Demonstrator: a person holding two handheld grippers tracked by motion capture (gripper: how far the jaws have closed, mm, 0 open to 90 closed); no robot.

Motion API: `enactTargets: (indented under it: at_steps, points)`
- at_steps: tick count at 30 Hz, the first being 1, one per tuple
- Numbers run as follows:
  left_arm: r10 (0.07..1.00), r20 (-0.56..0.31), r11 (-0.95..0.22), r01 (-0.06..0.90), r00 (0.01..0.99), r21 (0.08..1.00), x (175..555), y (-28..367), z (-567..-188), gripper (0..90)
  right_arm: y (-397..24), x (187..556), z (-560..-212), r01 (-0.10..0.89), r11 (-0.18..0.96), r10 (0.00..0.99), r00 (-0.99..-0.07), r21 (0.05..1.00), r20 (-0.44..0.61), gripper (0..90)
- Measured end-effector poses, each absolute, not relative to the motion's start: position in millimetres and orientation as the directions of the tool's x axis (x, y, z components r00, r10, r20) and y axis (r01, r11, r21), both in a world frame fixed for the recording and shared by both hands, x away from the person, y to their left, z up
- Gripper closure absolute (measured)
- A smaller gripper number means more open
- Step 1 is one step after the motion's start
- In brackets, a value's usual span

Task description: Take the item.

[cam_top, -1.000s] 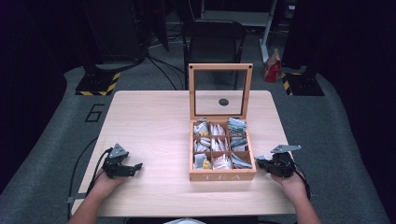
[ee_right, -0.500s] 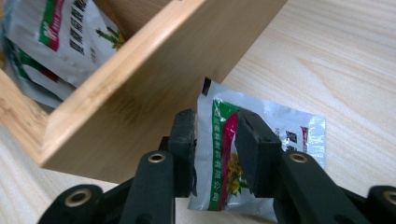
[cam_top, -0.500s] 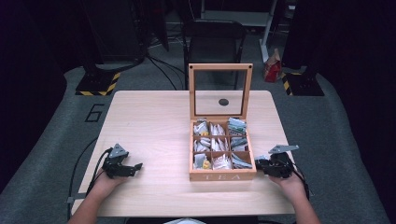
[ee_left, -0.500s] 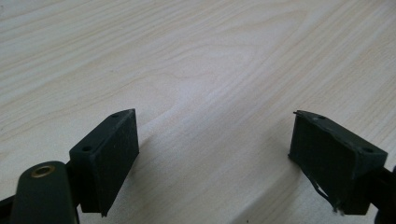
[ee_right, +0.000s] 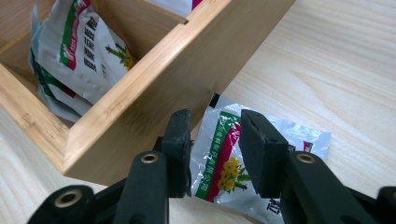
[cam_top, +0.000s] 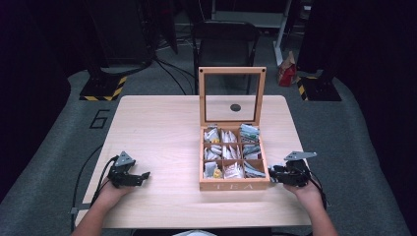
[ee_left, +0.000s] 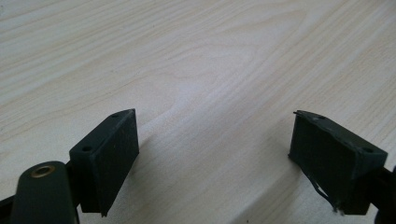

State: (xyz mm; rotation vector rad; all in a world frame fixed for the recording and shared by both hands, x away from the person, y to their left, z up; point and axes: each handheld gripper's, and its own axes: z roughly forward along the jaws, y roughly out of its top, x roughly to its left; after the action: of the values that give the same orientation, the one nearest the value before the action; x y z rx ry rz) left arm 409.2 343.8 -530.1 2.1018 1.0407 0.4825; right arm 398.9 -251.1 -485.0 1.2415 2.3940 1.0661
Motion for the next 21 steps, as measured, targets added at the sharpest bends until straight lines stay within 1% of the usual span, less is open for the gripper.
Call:
enactTargets:
  at_steps: [11,21]
  points:
    - [0.797,0.012,-0.410,0.526,0.604,0.745,409.1,344.0,-529.8,15.0,-254.7,396.3,-470.6,0.589,0.339,0.797,-0.594,0.733,0.109,60.4]
    - [0.793,0.011,-0.416,0.528,0.609,0.740,409.1,344.4,-529.1,15.0,-253.2,392.1,-449.8,0.559,0.320,0.796,-0.596,0.765,0.102,59.6]
